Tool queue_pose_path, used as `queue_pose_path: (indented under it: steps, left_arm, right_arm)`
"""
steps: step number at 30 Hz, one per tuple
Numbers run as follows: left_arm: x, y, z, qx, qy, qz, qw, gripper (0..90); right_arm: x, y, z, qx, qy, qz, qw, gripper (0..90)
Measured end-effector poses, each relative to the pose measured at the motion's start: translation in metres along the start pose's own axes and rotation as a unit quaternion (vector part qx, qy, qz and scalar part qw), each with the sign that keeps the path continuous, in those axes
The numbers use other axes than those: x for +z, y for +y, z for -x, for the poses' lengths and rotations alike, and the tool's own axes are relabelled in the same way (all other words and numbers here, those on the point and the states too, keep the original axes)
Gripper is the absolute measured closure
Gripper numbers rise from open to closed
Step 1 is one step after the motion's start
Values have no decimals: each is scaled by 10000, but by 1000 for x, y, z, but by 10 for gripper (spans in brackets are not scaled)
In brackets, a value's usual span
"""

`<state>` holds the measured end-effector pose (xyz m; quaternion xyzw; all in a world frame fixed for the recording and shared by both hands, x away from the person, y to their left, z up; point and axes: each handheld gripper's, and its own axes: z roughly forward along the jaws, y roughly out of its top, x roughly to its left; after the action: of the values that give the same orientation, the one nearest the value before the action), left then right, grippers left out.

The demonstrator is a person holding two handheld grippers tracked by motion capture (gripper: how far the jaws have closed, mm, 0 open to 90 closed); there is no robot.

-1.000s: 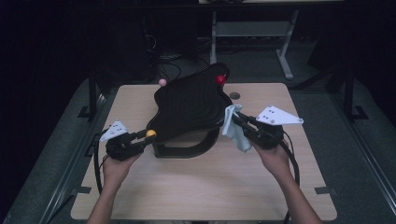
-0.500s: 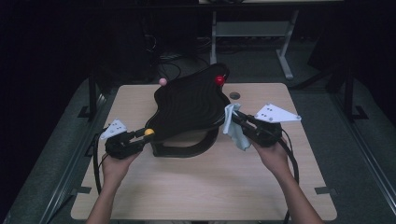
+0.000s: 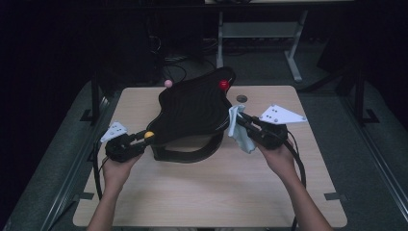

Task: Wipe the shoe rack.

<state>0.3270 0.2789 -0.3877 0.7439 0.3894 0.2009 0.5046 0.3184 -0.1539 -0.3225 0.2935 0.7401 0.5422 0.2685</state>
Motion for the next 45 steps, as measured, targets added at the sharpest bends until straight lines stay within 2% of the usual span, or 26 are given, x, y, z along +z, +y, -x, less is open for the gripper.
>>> queue_pose_path:
  steps: [2, 7, 10, 13, 15, 19, 21, 25, 29, 33, 35, 39, 41, 45]
  left_arm:
    - [0, 0, 0, 4, 46, -6, 10000, 591]
    - [-4, -1, -5, -61, 153, 3, 9999, 579]
    - [-7, -1, -11, -105, 310, -11, 9995, 560]
    - [-9, -1, -16, -142, 345, -14, 9993, 571]
    - [-9, -1, -18, -135, 318, -45, 9994, 589]
    - [-8, 0, -18, -139, 307, -49, 9994, 591]
    - [-7, 0, -19, -126, 314, -46, 9994, 592]
    - [-8, -1, -22, -156, 325, -46, 9993, 596]
    - [-12, -1, -29, -139, 350, -70, 9993, 597]
    - [-14, -1, -35, -167, 283, -67, 9994, 597]
    - [-14, -1, -35, -152, 289, -81, 9994, 595]
    - [-13, -1, -36, -196, 279, -59, 9994, 592]
    - [-12, -1, -36, -183, 290, -52, 9994, 594]
    - [-12, -1, -37, -202, 275, -41, 9994, 599]
  right_arm:
    - [3, 1, 0, -9, 26, -22, 10000, 818]
    - [2, -1, -10, -15, 170, 55, 9998, 818]
    - [0, -2, -23, -31, 407, 138, 9991, 818]
    - [0, -3, -31, -114, 574, 181, 9981, 818]
    - [0, -1, -31, -151, 595, 172, 9980, 818]
    - [7, 1, -19, -36, 435, 106, 9990, 817]
    - [9, 2, -16, -11, 436, 60, 9990, 817]
    - [9, 1, -22, 3, 508, 95, 9987, 819]
    - [4, 0, -36, -39, 792, 153, 9967, 819]
    - [0, 0, -49, -114, 1085, 218, 9938, 819]
    - [1, 1, -47, -159, 1079, 198, 9938, 819]
    - [8, 5, -35, -117, 962, 114, 9952, 818]
    - [14, 8, -29, -95, 970, 50, 9952, 818]
    - [17, 9, -27, -51, 1067, 11, 9943, 820]
